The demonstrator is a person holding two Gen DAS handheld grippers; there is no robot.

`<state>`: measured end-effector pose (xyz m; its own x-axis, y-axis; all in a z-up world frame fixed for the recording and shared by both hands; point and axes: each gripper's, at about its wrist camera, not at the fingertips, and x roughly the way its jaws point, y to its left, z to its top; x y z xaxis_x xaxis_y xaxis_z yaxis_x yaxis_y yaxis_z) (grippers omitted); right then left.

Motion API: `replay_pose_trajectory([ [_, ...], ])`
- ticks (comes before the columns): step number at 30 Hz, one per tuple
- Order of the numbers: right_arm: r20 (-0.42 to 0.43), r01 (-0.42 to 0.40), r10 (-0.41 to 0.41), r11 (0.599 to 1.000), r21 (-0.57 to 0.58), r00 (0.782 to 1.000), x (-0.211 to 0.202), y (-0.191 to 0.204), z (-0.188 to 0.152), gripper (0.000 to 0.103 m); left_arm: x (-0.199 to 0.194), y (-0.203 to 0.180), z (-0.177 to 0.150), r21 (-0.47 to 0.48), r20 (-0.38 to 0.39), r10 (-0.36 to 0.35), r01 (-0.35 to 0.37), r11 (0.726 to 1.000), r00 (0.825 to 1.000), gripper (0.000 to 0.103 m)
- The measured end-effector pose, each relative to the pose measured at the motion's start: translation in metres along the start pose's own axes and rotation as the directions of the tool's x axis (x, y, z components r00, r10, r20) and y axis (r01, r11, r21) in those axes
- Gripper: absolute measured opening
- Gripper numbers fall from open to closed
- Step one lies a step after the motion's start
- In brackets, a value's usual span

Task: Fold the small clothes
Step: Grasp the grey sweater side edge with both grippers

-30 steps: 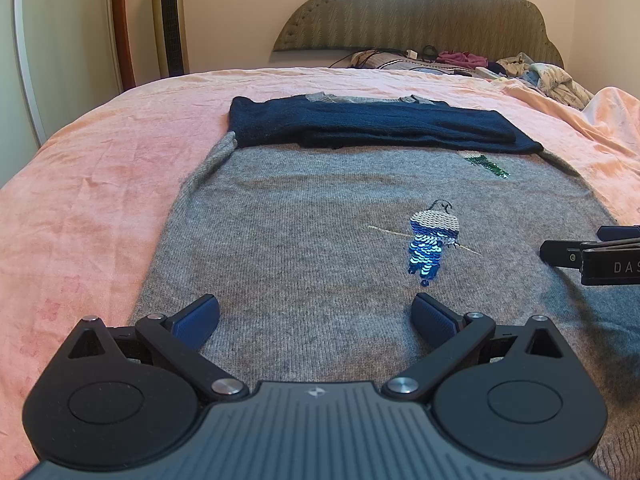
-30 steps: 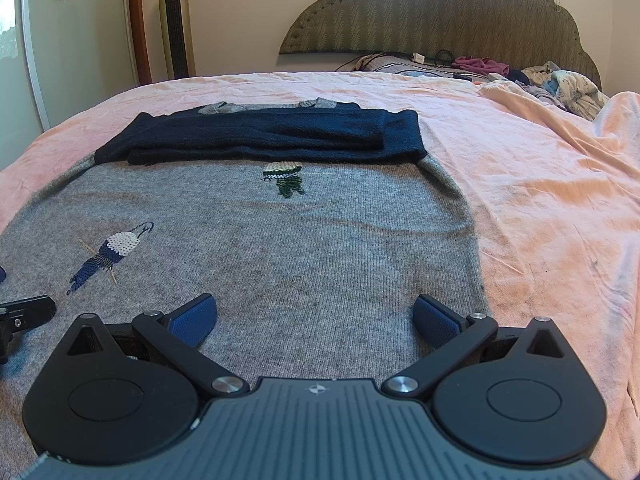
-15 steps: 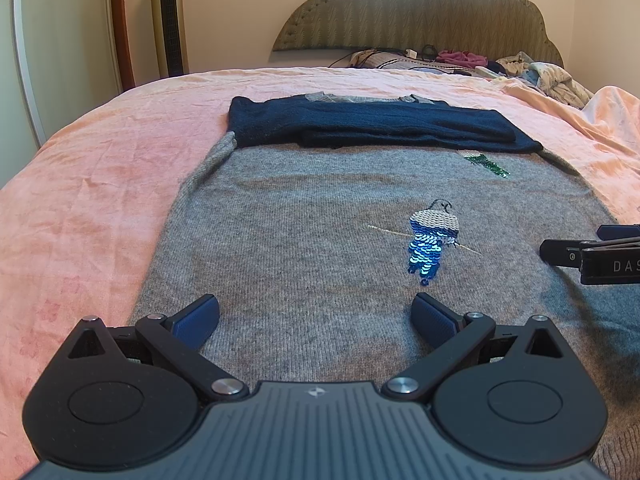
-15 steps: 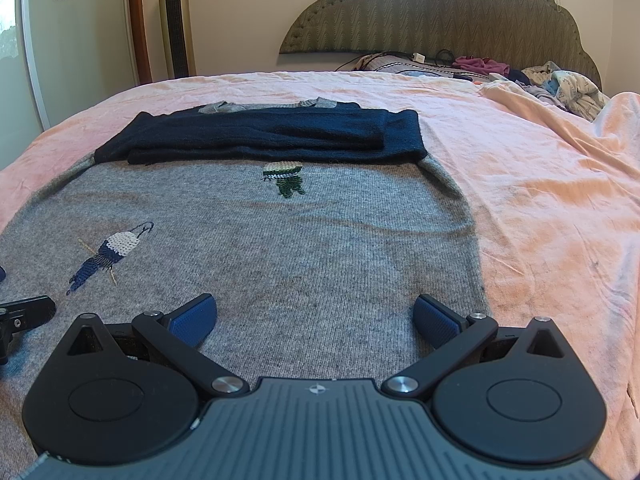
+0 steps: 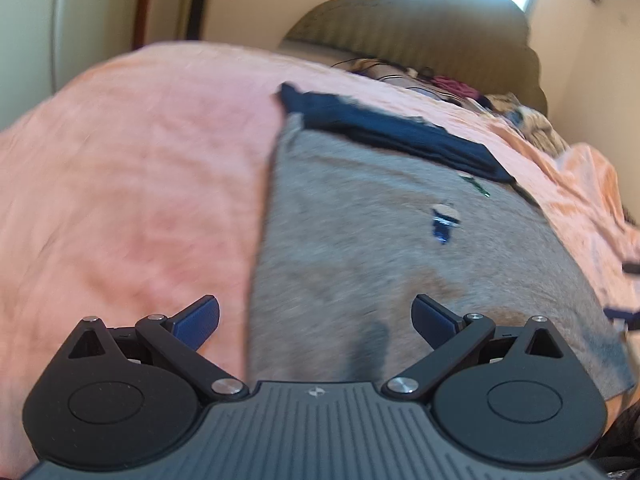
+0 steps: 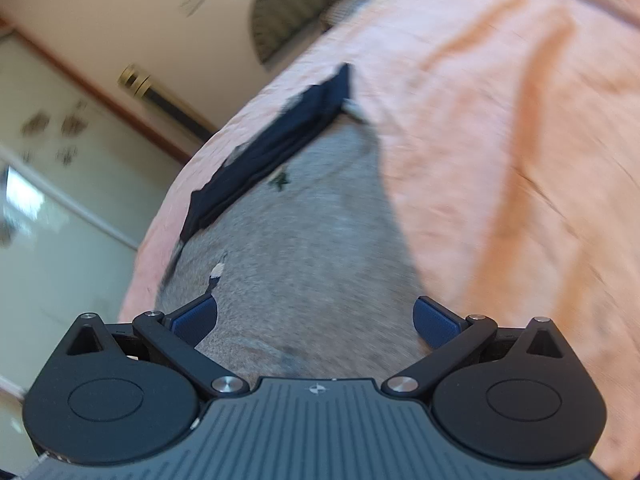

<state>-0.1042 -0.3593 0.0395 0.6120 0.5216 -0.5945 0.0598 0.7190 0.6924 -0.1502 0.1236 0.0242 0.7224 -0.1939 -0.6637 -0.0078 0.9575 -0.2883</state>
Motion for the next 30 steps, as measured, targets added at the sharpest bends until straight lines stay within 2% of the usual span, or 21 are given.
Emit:
replay_pose_trajectory([
  [2,-0.049,0.007,-0.008,1.0,-0.018,0.999,0.002,-0.004,-0.004,0.103,0.0,0.016,0.003,-0.084,-0.022,-0.07,0.068,0.994,0.997,0.103],
  [3,-0.065,0.002,-0.004,0.999,-0.034,0.998,0.002,-0.002,-0.005,0.103,0.0,0.022,0.006,-0.122,-0.037,-0.142,0.137,0.983,0.989,0.103],
  [4,-0.091,-0.009,0.005,0.999,-0.043,0.996,0.004,-0.001,-0.005,0.103,0.002,0.026,0.007,-0.162,-0.058,-0.223,0.211,0.964,0.973,0.103],
  [5,-0.12,-0.023,0.017,0.999,-0.047,0.993,0.006,0.001,-0.005,0.103,0.006,0.031,0.009,-0.217,-0.079,-0.321,0.298,0.929,0.944,0.103],
  [8,-0.241,-0.107,0.1,0.994,-0.017,0.965,0.01,0.003,-0.008,0.1,0.017,0.04,0.006,-0.356,-0.119,-0.492,0.425,0.832,0.863,0.103],
  [9,-0.275,-0.12,0.108,0.992,-0.025,0.955,0.011,0.005,-0.012,0.095,0.019,0.041,0.004,-0.374,-0.128,-0.516,0.44,0.816,0.847,0.103],
  [12,-0.327,-0.133,0.107,0.989,-0.058,0.939,0.008,0.012,-0.022,0.085,0.02,0.043,0.001,-0.396,-0.149,-0.549,0.459,0.795,0.823,0.098],
  [13,-0.339,-0.135,0.109,0.989,-0.055,0.934,0.007,0.012,-0.024,0.081,0.02,0.045,0.0,-0.41,-0.161,-0.555,0.456,0.79,0.816,0.088],
  [14,-0.346,-0.13,0.103,0.99,-0.055,0.933,0.006,0.011,-0.026,0.073,0.021,0.046,-0.001,-0.423,-0.178,-0.559,0.45,0.786,0.81,0.074],
  [15,-0.343,-0.128,0.102,0.99,-0.054,0.934,0.005,0.01,-0.028,0.07,0.022,0.047,-0.003,-0.428,-0.204,-0.553,0.434,0.793,0.808,0.066],
  [16,-0.339,-0.133,0.11,0.99,-0.044,0.934,0.003,0.009,-0.029,0.069,0.022,0.047,-0.005,-0.424,-0.228,-0.539,0.415,0.805,0.811,0.051],
  [17,-0.338,-0.136,0.116,0.99,-0.035,0.934,0.003,0.007,-0.028,0.067,0.022,0.048,-0.007,-0.424,-0.243,-0.529,0.402,0.812,0.813,0.042],
  [20,-0.335,-0.138,0.122,0.99,-0.024,0.934,0.003,0.003,-0.026,0.061,0.02,0.051,-0.009,-0.431,-0.258,-0.522,0.386,0.815,0.813,0.034],
  [21,-0.337,-0.131,0.114,0.991,-0.03,0.935,0.003,0.003,-0.025,0.052,0.019,0.05,-0.01,-0.423,-0.269,-0.512,0.378,0.823,0.816,0.03],
  [22,-0.344,-0.119,0.098,0.992,-0.041,0.934,0.006,0.002,-0.025,0.043,0.019,0.049,-0.01,-0.413,-0.281,-0.5,0.367,0.834,0.819,0.021],
  [23,-0.358,-0.111,0.088,0.993,-0.045,0.93,0.008,0.001,-0.026,0.022,0.019,0.048,-0.011,-0.408,-0.292,-0.491,0.357,0.84,0.821,0.011],
  [24,-0.379,-0.107,0.084,0.993,-0.041,0.922,0.012,0.0,-0.028,0.013,0.019,0.048,-0.012,-0.403,-0.301,-0.484,0.35,0.846,0.822,0.008],
  [27,-0.367,-0.135,0.111,0.99,-0.041,0.923,0.011,-0.001,-0.03,0.013,0.015,0.044,-0.009,-0.372,-0.297,-0.478,0.36,0.855,0.827,0.005],
  [30,-0.327,-0.207,0.185,0.978,-0.032,0.927,0.007,0.01,-0.02,0.013,0.007,0.037,0.007,-0.342,-0.246,-0.495,0.403,0.849,0.834,0.005],
])
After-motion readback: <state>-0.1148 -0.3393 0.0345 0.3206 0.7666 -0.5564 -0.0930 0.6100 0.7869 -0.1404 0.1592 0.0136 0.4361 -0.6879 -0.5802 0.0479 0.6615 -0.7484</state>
